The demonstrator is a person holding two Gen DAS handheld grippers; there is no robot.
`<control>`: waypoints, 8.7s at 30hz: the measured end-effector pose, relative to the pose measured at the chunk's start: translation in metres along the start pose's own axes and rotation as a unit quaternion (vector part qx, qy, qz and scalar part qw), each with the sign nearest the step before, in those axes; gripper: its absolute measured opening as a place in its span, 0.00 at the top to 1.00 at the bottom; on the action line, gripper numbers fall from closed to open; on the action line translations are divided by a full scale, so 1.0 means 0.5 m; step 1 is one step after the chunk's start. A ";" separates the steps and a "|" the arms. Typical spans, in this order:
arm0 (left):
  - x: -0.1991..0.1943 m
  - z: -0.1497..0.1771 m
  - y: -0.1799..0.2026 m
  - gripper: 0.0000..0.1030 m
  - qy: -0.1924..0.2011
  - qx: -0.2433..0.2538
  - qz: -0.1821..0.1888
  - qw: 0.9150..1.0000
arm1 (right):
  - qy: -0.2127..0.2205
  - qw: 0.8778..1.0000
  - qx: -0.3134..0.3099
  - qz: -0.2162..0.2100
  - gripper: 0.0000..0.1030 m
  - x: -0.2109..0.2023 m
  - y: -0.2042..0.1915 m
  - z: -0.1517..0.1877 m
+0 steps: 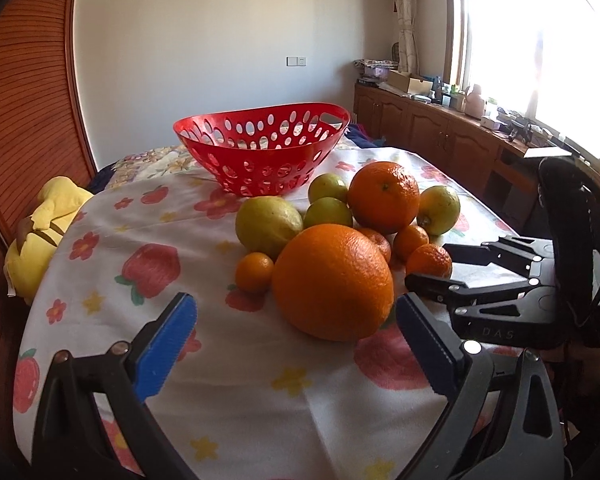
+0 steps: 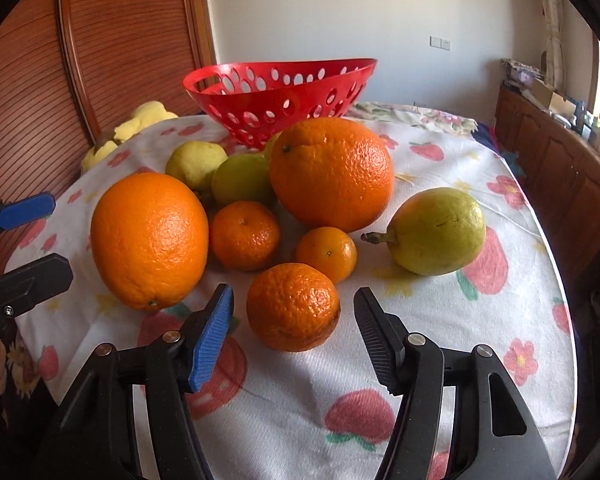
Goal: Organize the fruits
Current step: 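Grasp the large navel orange with the left tool while the right tool grasps a small tangerine, then lift the orange with the left tool while the right tool carries the tangerine over the red basket, then open the left tool dropping the orange while the right tool releases the tangerine into the basket, then withdraw both tools from the basket back toward the fruit, then grasp the green pear with the right tool while the left tool grasps a small tangerine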
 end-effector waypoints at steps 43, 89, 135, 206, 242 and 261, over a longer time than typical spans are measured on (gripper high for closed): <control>0.116 -0.014 0.034 0.17 -0.056 0.020 0.038 0.998 | -0.004 1.000 0.005 -0.014 0.51 0.021 0.006 0.004; 0.028 -0.269 -0.123 0.18 0.052 -0.009 0.028 0.998 | 0.084 0.993 -0.076 -0.043 0.55 -0.077 0.002 -0.300; 0.346 -0.328 -0.125 0.18 -0.063 0.044 0.018 0.997 | 0.012 0.994 -0.097 -0.055 0.51 0.140 0.073 -0.428; 0.116 -0.020 -0.107 0.18 -0.012 -0.011 0.025 1.000 | 0.036 0.997 0.048 0.051 0.24 -0.014 0.180 -0.090; 0.124 0.003 -0.089 0.21 -0.022 -0.007 0.039 0.999 | 0.034 0.997 0.062 0.024 0.32 -0.028 0.131 -0.032; 0.158 -0.017 -0.089 0.61 -0.068 0.005 0.029 0.997 | 0.036 0.997 0.057 0.030 0.32 -0.018 0.126 -0.016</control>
Point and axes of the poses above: each gripper's, at about its wrist camera, not at the fingertips, and x roughly the way its jaws point, y to its right, z to its underside, the point moved 7 cm from there along x, roughly the way its jaws point
